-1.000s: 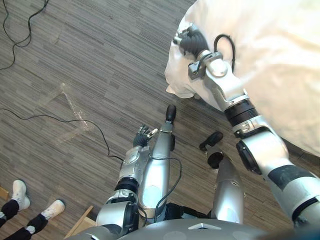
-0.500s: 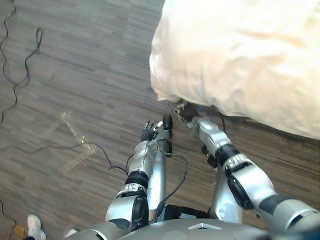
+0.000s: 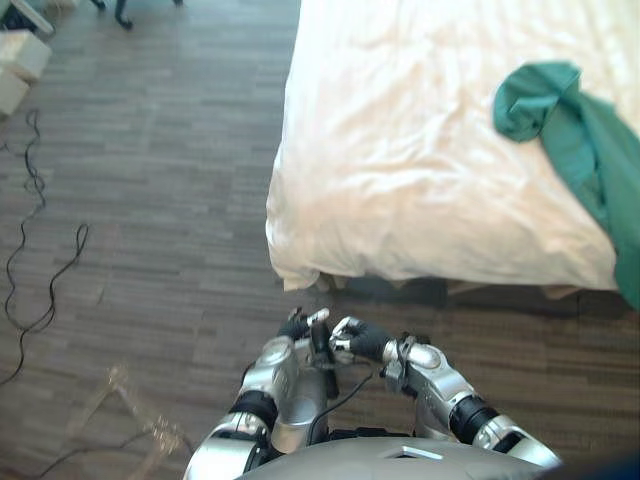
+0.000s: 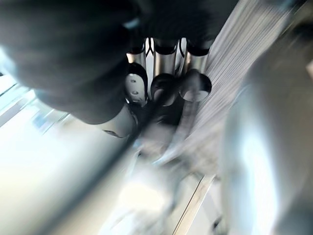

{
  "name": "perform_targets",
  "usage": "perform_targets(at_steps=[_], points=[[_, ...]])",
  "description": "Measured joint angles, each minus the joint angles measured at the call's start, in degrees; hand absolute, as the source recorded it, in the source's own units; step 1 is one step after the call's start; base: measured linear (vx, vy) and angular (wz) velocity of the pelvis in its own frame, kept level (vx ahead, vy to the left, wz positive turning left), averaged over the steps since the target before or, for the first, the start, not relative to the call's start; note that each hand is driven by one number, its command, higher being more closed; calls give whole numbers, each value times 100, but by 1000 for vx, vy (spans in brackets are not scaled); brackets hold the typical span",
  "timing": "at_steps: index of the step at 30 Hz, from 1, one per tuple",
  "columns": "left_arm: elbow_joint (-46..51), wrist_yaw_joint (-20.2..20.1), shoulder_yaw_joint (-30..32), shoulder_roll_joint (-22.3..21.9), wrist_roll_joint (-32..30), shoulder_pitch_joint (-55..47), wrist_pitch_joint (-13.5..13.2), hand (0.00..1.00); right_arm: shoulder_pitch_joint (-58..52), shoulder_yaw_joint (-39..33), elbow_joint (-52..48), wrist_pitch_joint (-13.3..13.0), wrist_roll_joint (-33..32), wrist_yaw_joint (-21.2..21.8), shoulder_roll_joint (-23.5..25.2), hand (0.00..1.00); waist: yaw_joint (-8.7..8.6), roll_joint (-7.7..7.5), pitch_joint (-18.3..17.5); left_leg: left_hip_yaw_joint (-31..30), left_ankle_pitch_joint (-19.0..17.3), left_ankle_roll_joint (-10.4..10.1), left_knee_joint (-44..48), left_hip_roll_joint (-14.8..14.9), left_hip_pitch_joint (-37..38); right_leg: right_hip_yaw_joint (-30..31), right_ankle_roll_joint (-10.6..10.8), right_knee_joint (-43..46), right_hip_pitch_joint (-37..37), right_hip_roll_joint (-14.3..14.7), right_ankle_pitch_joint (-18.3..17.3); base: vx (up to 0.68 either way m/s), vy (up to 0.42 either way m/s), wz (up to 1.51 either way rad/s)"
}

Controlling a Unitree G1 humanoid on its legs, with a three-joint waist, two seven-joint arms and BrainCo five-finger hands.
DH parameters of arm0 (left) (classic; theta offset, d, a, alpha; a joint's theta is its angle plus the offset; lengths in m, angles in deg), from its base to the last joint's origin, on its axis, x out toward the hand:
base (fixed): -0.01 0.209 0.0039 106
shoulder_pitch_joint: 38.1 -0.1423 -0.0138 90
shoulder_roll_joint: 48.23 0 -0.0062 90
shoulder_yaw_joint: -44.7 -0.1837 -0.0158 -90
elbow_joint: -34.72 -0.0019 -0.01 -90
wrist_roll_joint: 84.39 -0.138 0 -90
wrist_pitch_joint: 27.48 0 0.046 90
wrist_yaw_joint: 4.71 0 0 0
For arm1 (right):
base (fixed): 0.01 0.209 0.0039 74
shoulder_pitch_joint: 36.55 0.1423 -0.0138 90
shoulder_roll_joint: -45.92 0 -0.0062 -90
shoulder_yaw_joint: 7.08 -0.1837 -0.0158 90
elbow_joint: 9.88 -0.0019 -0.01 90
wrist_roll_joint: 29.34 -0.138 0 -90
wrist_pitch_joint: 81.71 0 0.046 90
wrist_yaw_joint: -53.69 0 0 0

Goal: Tidy the bed and pick cloth on bed and put in laundry

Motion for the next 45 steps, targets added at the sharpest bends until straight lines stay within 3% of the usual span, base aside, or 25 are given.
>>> perform_targets(at_steps=[6, 11, 15, 18, 20, 22, 24, 28, 31, 34, 37, 39, 45], points=[[5, -172, -6, 248, -182, -639, -183, 0, -159, 373, -378, 150, -1071, 237, 26, 100, 32, -76, -418, 65, -95, -1, -228, -45, 816, -1, 94, -550, 897, 75, 144, 26, 29, -9], [-19, -437, 68, 254, -104, -1047, -278, 0, -1, 298, -910, 424, -1450, -160, 29, 100, -103, 162, -648, 153, -77, 28, -397, -122, 1022, 84, 129, -735, 1033, 42, 247, -37, 39, -10], [-82, -698, 242, 122, 130, -1025, -385, 0, 761, 292, -1667, 842, -1472, -865, 143, 100, -105, 499, -471, 263, -125, -2, -355, -120, 607, 178, 120, -274, 402, -133, 134, -104, 23, -13], [-102, -890, 368, 182, 508, -858, -616, 0, 1819, 366, -2500, 982, -1460, -1550, 526, 100, -96, 421, -140, 315, -80, -69, -165, -222, -173, 367, 65, 906, -934, -446, -248, -120, -47, 4], [-117, -969, 389, 206, 698, -633, -731, 0, 2417, 336, -2852, 988, -1442, -1939, 627, 100, 8, 359, 186, 335, 22, -172, -189, -254, -482, 449, -16, 1334, -1436, -541, -403, -54, -98, 13], [-137, -1121, 400, 245, 811, -380, -839, 0, 2926, 116, -3059, 982, -1381, -2297, 616, 100, 172, 304, 405, 328, 318, -151, -122, -205, -998, 468, -152, 1785, -2107, -578, -583, -27, -142, 18], [-139, -1117, 498, 259, 813, -199, -908, 0, 3189, -70, -3077, 980, -1354, -2585, 604, 100, 199, 214, 517, 310, 477, -33, -3, -185, -1418, 466, -251, 2056, -2550, -616, -632, 28, -148, 28], [-76, -991, 733, 134, 803, 277, -1119, 0, 3838, -376, -3081, 963, -1298, -3430, 299, 100, 188, 203, 915, 281, 457, -23, 534, -65, -2157, 410, -309, 2390, -3125, -638, -666, 40, -111, 18], [41, -820, 784, 3, 788, 473, -1240, 0, 4101, -619, -3009, 950, -1246, -3832, 192, 100, 195, 234, 1000, 262, 347, 13, 868, 30, -2596, 371, -314, 2503, -3434, -628, -669, -3, -42, 14], [60, -580, 915, -294, 747, 823, -1395, 0, 4377, -1147, -2319, 784, -1246, -4141, -12, 100, 214, 241, 1013, 238, 160, 57, 1287, 113, -3081, 388, -352, 2590, -3767, -632, -690, -39, -8, 8], [101, -345, 1012, -627, 683, 1154, -1412, 0, 4521, -1515, -1927, 514, -1212, -3933, -209, 100, 192, 292, 1053, 285, -6, 138, 1630, 186, -3414, 491, -414, 2611, -4028, -630, -636, -77, 30, -7], [112, -240, 1007, -767, 682, 1318, -1376, 0, 4694, -1557, -1734, 473, -1087, -3820, -206, 100, 163, 291, 1056, 341, -48, 166, 1721, 211, -3501, 554, -435, 2577, -4119, -613, -562, -52, 35, -20], [316, 320, 1212, -861, 692, 1599, -1121, 0, 4561, -2465, -1612, 206, -1314, -3564, -195, 100, 60, 239, 1088, 355, -206, 274, 2106, 472, -3697, 557, -380, 2165, -3993, -333, -261, -43, 23, -17]])
